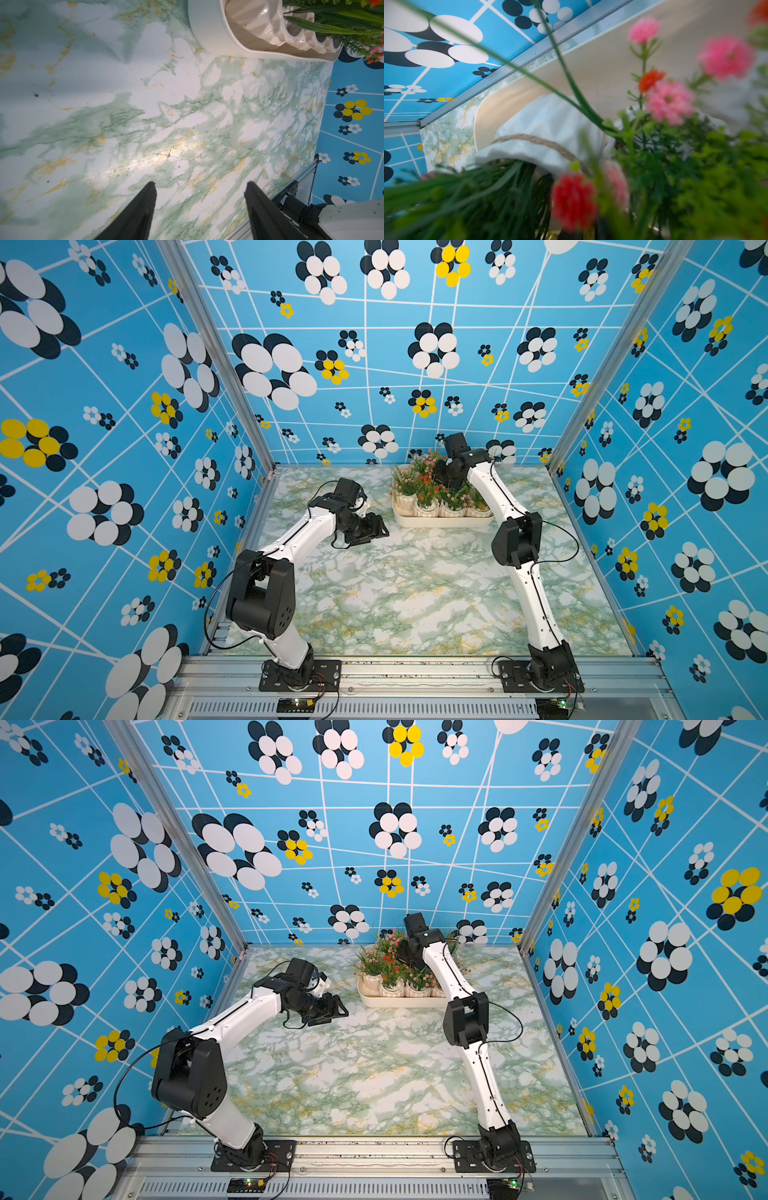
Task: Put the potted gypsophila into the storage box
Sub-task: Place the baby's breath potted plant at the storage box.
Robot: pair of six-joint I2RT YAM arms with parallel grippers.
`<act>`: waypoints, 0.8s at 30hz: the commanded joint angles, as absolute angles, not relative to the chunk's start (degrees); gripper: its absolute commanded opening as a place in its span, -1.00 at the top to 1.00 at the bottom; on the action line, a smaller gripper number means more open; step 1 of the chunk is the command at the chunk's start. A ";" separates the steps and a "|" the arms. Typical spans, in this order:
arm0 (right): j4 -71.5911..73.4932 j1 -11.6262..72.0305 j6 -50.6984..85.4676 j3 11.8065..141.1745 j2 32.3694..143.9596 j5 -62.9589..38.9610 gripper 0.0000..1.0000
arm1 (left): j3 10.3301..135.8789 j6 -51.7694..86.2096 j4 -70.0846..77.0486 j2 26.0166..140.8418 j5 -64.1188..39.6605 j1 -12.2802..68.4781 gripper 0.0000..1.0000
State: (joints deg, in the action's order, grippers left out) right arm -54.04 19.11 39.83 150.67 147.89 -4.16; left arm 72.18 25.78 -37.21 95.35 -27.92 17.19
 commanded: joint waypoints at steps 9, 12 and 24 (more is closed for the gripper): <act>-53.11 19.06 39.64 149.80 143.61 -3.78 0.45 | 72.10 25.84 -37.00 95.10 -28.74 16.57 -0.42; -53.47 18.92 39.47 149.78 143.46 -3.87 0.45 | 72.15 26.00 -37.00 95.00 -28.76 16.57 -0.42; -54.38 18.38 37.05 149.47 135.63 -1.98 0.43 | 73.16 25.34 -39.26 91.97 -27.42 16.38 -0.42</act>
